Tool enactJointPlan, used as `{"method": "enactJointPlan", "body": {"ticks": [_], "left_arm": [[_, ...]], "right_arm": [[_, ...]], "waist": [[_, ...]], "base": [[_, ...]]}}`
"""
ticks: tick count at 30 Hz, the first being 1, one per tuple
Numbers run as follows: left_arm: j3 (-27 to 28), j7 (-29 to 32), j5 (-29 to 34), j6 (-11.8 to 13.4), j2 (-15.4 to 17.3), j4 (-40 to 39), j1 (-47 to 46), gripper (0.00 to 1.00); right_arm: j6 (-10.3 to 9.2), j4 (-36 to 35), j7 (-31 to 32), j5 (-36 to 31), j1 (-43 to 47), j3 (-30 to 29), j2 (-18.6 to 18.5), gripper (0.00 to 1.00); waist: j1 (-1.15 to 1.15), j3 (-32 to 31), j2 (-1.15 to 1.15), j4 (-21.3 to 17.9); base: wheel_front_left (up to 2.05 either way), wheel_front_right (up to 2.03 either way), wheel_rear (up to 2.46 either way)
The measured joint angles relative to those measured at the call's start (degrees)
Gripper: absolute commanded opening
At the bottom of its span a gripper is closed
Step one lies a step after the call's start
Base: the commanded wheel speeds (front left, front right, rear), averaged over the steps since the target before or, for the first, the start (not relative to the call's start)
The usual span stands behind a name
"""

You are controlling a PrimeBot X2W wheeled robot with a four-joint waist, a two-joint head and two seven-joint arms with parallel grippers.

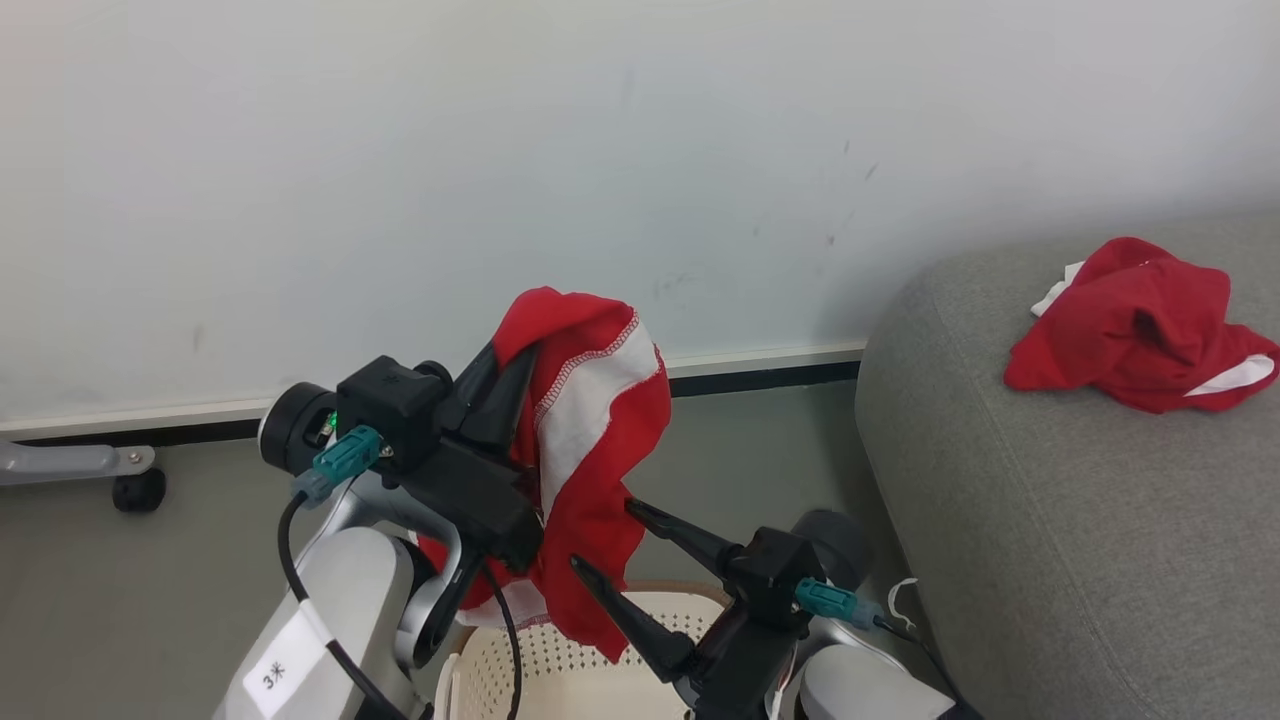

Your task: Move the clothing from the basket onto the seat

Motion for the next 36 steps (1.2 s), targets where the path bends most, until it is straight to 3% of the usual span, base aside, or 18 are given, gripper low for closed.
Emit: {"method": "enactJointPlan", "body": {"ticks": [12, 13, 14, 15, 16, 26, 27, 29, 30, 31, 36], "left_arm": [[-0.58, 2.55, -0.33, 0.07, -0.47, -3.39, -0.19, 0.0], [-0.58, 2.76, -0.56, 0.08, -0.52, -3.55, -0.19, 0.0], [-0.57, 2.79, -0.58, 0.09, -0.53, -3.68, -0.19, 0.0], [-0.56, 2.96, -0.59, 0.1, -0.52, -3.75, -0.18, 0.0], [-0.54, 2.97, -0.68, 0.27, -0.52, -3.76, -0.16, 0.0], [2.31, 3.44, -3.12, 1.88, 0.9, -4.52, 3.58, 0.0], [2.76, 3.34, -3.27, 2.09, 1.1, -4.48, 4.24, 0.07], [3.38, 2.9, -3.77, 2.1, 1.47, -4.25, 5.64, 0.5], [3.45, 2.86, -3.93, 2.11, 1.52, -4.02, 6.32, 0.82], [3.47, 2.76, -4.03, 2.11, 1.51, -3.82, 7.0, 1.0], [3.7, 1.35, -4.41, 2.53, 1.44, -3.39, 9.96, 1.0]], "right_arm": [[0.01, 8.58, 0.0, 2.88, -7.64, 4.24, -0.03, 1.0], [0.01, 8.94, 0.0, 3.25, -7.98, 4.6, -0.04, 0.58], [0.01, 9.15, 0.0, 3.76, -8.26, 4.98, -0.04, 0.4], [0.01, 9.25, 0.0, 4.44, -8.57, 5.27, -0.02, 0.15], [0.01, 9.27, 0.0, 5.0, -8.74, 5.35, -0.01, 0.0], [0.01, 10.45, 0.0, 7.99, -11.01, 5.68, 0.01, 0.0], [0.01, 10.49, 0.0, 8.0, -11.06, 5.47, 0.0, 0.0], [0.01, 10.8, 0.01, 8.31, -11.07, 4.72, 0.02, 0.0], [0.01, 11.05, 0.01, 8.33, -11.17, 4.2, 0.01, 0.0], [0.01, 11.15, 0.01, 8.33, -11.28, 3.68, 0.0, 0.0], [0.01, 10.72, 0.01, 8.38, -12.79, 1.14, -1.11, 0.0]], "waist": [[0.0, 0.93, 0.0, 1.24], [0.0, 1.02, 0.0, 1.32], [0.0, 1.1, 0.0, 1.41], [0.0, 1.2, 0.0, 1.48], [0.0, 1.29, 0.0, 1.55], [0.0, 2.26, 0.0, 0.18], [0.0, 2.33, 0.0, -0.12], [0.0, 2.47, 0.0, -0.79], [0.0, 2.55, 0.0, -1.16], [0.0, 2.61, 0.0, -1.53], [0.0, 2.86, 0.0, -3.56]], "base": [[0.0, 0.0, 0.0], [0.0, 0.0, 0.0], [0.0, 0.0, 0.0], [0.0, 0.0, 0.0], [0.0, 0.0, 0.0], [0.0, 0.0, 0.0], [0.0, 0.0, 0.0], [0.0, 0.0, 0.0], [0.0, 0.0, 0.0], [0.0, 0.0, 0.0], [0.0, 0.0, 0.0]]}}
